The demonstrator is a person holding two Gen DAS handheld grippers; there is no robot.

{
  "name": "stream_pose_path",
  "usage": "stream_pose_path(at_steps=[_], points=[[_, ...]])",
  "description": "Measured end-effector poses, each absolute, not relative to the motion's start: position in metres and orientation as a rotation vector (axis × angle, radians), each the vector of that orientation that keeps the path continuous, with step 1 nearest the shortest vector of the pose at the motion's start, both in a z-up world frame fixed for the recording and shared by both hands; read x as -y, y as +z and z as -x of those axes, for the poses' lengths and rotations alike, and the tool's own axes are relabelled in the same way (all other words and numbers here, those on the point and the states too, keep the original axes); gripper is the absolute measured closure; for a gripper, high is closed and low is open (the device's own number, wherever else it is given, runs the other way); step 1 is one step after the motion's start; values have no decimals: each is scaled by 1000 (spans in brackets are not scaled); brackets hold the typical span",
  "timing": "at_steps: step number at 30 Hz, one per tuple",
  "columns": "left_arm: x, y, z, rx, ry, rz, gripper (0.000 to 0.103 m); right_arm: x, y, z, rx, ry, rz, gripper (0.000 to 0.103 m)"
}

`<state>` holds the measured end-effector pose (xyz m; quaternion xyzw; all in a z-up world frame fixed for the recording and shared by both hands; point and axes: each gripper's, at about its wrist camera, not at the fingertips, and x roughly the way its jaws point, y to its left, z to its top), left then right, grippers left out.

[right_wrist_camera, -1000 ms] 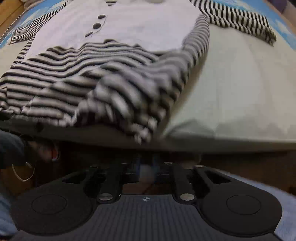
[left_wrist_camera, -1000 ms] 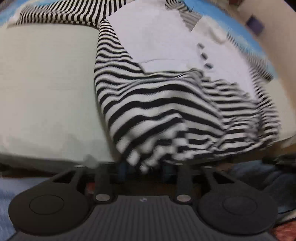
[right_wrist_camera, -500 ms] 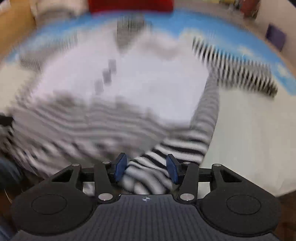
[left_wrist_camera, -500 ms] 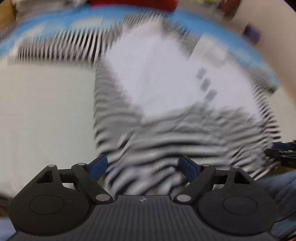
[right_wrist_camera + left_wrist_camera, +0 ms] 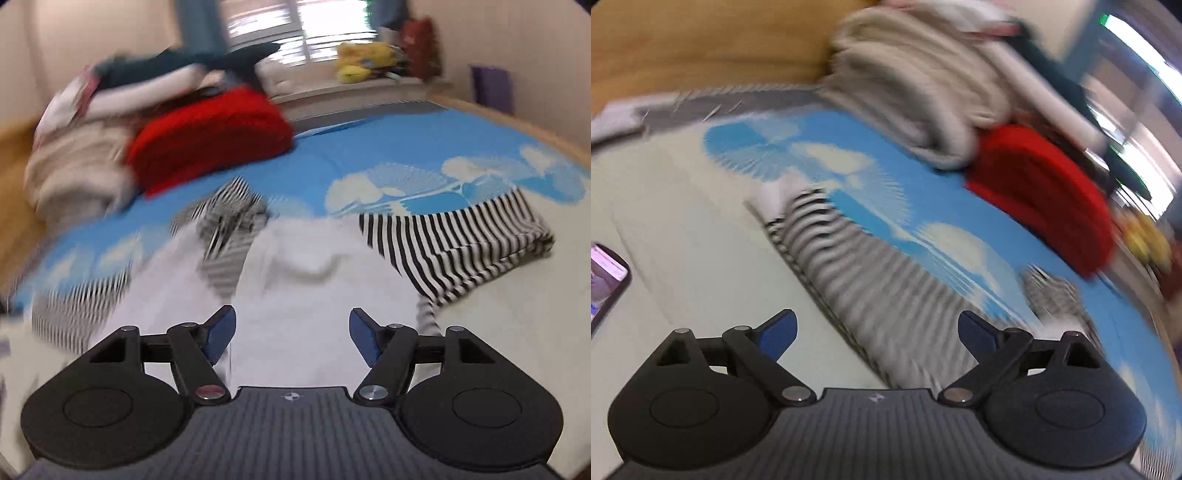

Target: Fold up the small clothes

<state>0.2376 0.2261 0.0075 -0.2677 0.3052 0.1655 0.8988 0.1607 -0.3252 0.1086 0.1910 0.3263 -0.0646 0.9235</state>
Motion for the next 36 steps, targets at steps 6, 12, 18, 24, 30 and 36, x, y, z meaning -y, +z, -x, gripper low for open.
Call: stream_pose_path(at_steps=[6,12,18,24,30,36], points=[[-297,-52,-303,-756,455,834,7,355,63,-191,-730,-246,-603,33],[-345,-52,-307,-633,609,947,100,355,52,-198,-785,-226,-603,33],[-344,0,-284,-535,628,952,101,359,61,-187,-779,-198,-588,33],[-188,100,-297,-439,193,694,101,366,67,-180,-760,-213,-580,34],[41,76,-265,-622,-342,423,53,378,68,-178,-781,-213,-664,34],[52,2,-221,-837,-264,135,5,381,66,-186,-825,-167,-739,33]])
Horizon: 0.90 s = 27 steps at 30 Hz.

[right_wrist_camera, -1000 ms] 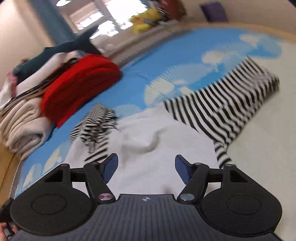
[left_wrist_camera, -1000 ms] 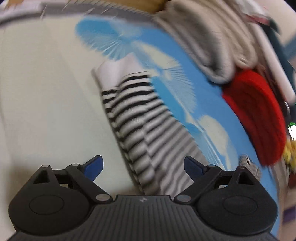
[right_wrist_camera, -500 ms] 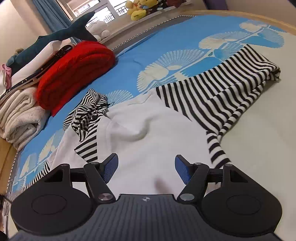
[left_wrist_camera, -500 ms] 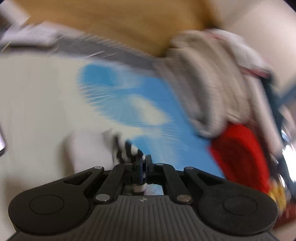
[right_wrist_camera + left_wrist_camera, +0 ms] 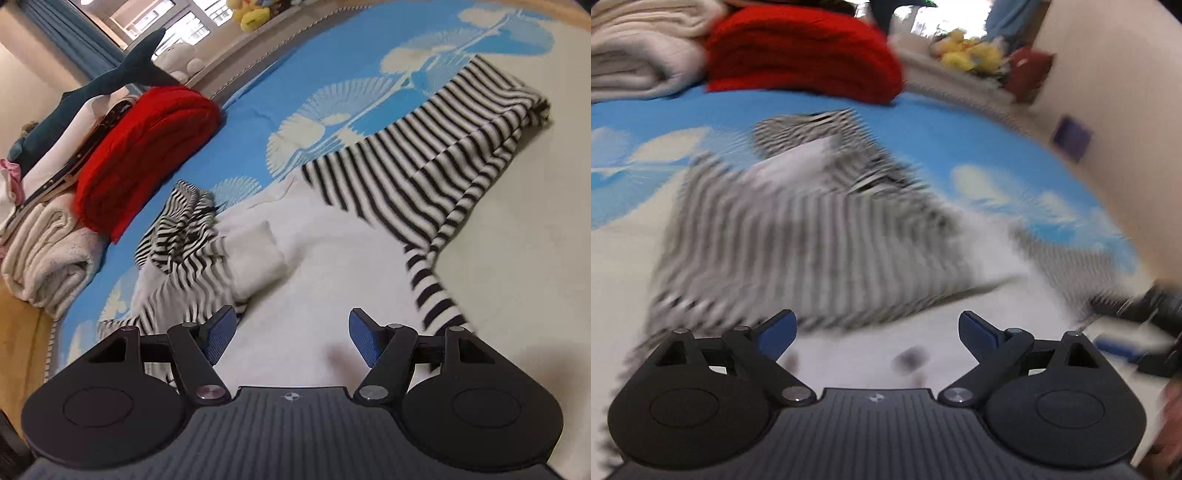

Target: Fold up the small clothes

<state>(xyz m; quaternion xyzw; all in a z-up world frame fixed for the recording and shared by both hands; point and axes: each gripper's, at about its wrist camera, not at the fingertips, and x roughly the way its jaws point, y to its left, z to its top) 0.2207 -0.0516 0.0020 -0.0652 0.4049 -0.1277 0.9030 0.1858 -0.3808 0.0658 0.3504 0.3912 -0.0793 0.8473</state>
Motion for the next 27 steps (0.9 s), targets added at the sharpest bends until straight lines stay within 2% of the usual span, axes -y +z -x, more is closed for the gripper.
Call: stream_pose_path(at_steps=[3,8,14,21,27], points=[[-1,2,-199,-802,-96,253,1,371,65,-192,-838,-142,-700,33],[-62,-6,-254,-790,93,350,1,364,53,-202,-866,-185,-690,33],[-71,-20,-278,-922,139,310,1,378,47,-199,-813,-270,-728,33],[-62,-7,-271,-908,76,231,1,403,46,-190,-736,-320,-855,33],[-66,-8,-269,-923,102,209,1,512,48,-176,-540,-569,-1127,33]])
